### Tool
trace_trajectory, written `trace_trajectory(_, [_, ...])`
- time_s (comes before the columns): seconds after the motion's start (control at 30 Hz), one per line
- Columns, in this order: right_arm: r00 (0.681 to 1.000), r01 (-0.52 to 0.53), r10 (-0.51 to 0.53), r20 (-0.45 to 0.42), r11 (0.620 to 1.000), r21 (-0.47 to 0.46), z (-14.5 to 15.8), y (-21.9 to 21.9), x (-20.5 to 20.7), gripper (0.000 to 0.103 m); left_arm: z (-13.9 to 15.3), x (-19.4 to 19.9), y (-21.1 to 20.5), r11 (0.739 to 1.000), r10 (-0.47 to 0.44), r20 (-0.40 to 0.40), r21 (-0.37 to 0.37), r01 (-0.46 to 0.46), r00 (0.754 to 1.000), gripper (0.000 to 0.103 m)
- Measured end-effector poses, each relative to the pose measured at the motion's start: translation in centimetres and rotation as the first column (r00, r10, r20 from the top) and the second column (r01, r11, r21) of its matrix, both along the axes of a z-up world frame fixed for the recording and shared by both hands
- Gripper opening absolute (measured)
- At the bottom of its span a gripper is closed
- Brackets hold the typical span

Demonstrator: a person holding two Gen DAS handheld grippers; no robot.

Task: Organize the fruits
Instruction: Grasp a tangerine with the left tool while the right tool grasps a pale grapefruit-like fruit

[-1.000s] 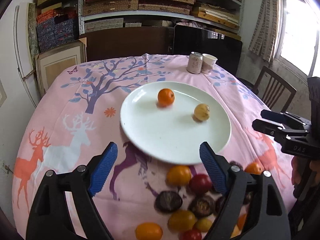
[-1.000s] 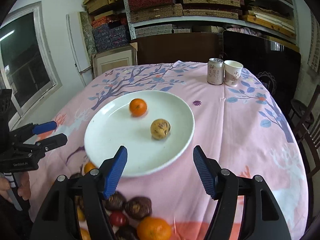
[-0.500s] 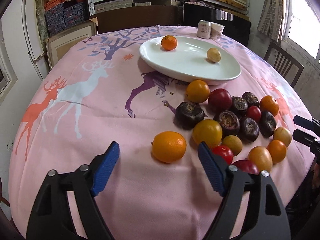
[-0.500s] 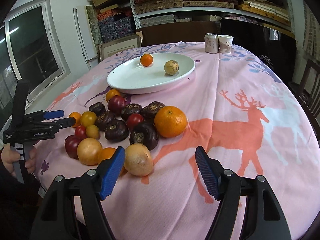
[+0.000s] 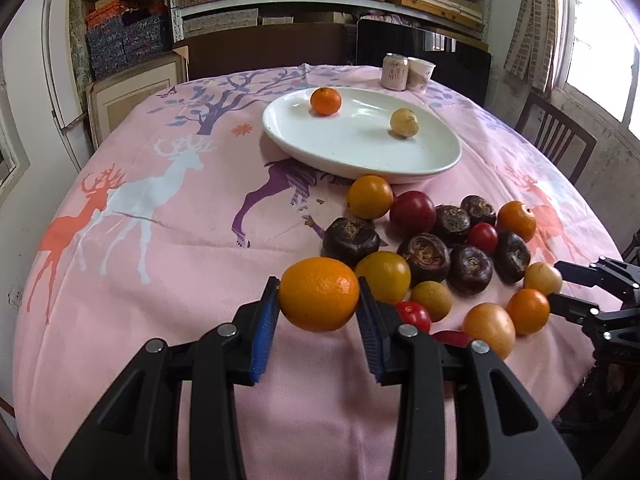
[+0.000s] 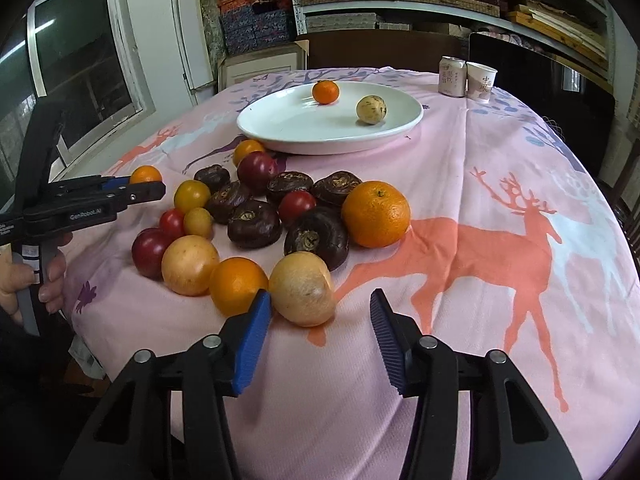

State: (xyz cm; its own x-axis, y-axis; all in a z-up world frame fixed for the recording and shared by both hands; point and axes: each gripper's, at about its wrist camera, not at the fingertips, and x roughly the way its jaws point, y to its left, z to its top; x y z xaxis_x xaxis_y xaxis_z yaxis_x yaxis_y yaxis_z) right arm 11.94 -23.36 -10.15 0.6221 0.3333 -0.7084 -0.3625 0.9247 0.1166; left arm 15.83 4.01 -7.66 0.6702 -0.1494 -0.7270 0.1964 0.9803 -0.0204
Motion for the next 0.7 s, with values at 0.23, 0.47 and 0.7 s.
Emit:
trace_trajectory(0.23, [0.998, 0.007, -0.002, -0.063, 0.997, 0.082, -0.6, -0.2, 1.7, 0.052, 0.4, -1.1, -0.1, 0.999, -0.026, -0.006, -0.025, 0.026, 1.0, 0.037])
trace_trajectory(0.47, [0.998, -0.034, 0.041, -0.047, 0.989, 0.144, -0.1, -0.2, 1.2, 0.036, 0.9, -1.4, 0.4, 0.999, -0.011, 0.011, -0.043, 0.012, 1.0, 0.037])
trace_trajectory(0.7, [1.0, 0.013, -0.015, 0.011, 0.983, 0.183, 2.0, -2.9, 1.2, 0.036, 1.9, -1.5, 0.1, 0.998, -0.024, 0.032, -0.06, 0.026, 0.999, 0.037])
